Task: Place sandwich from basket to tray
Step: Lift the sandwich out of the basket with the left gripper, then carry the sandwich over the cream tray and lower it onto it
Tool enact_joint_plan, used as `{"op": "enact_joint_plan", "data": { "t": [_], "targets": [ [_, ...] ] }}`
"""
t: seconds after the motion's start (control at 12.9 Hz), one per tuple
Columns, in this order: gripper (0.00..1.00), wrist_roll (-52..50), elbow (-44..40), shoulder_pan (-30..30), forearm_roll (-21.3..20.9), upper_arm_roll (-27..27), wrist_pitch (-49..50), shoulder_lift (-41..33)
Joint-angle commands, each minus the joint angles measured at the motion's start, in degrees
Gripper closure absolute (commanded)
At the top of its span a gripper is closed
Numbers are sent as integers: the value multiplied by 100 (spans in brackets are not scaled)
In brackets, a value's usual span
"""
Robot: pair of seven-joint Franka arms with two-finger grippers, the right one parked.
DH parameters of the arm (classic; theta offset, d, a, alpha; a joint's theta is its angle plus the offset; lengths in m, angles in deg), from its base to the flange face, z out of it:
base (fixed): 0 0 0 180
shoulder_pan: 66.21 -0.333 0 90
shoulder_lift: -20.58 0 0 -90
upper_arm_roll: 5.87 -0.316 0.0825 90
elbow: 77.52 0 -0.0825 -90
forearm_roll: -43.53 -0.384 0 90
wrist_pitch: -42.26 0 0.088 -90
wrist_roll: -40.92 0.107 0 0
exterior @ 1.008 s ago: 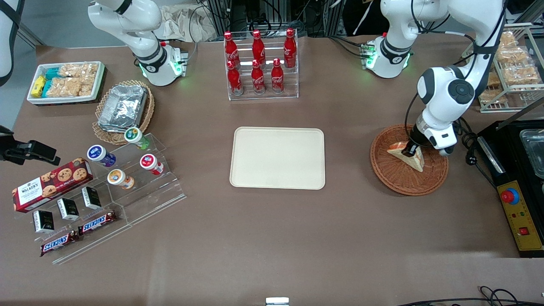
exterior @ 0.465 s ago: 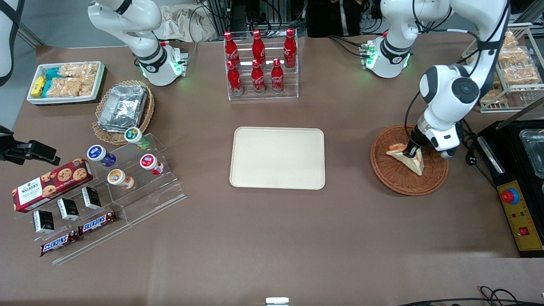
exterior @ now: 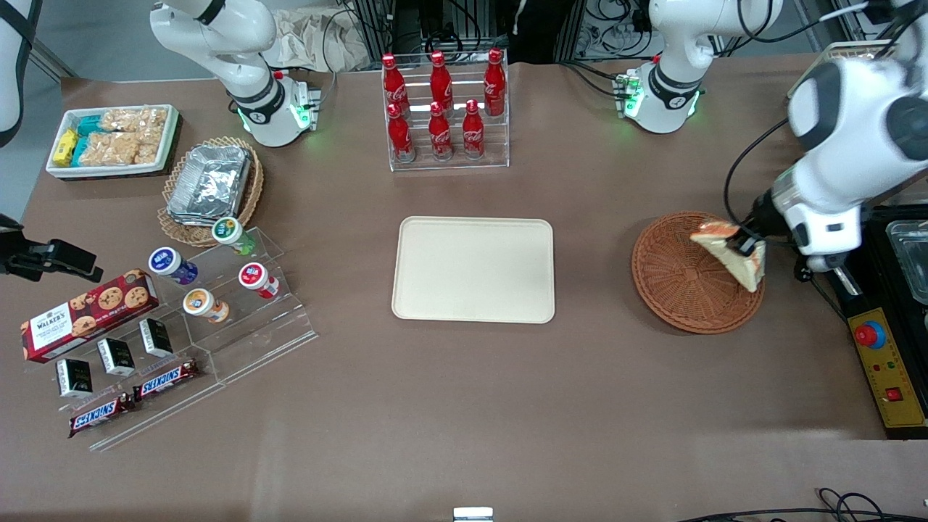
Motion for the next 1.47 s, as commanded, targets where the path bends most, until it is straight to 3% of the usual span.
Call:
{"op": "enact_joint_plan", "data": {
  "t": [0.0,0.16,0.62,1.09,1.4],
  "targets": [
    [100,781,-944,-14,50,-11,943,149],
    [100,1282,-1367,3,50,85,1261,158],
    [100,2357,-1808,12,155,1104,1368,167],
    [100,2638,-1712,162,437,1710,1130,333],
    [100,2061,-1641,197,340,2272,377,772]
  ]
}}
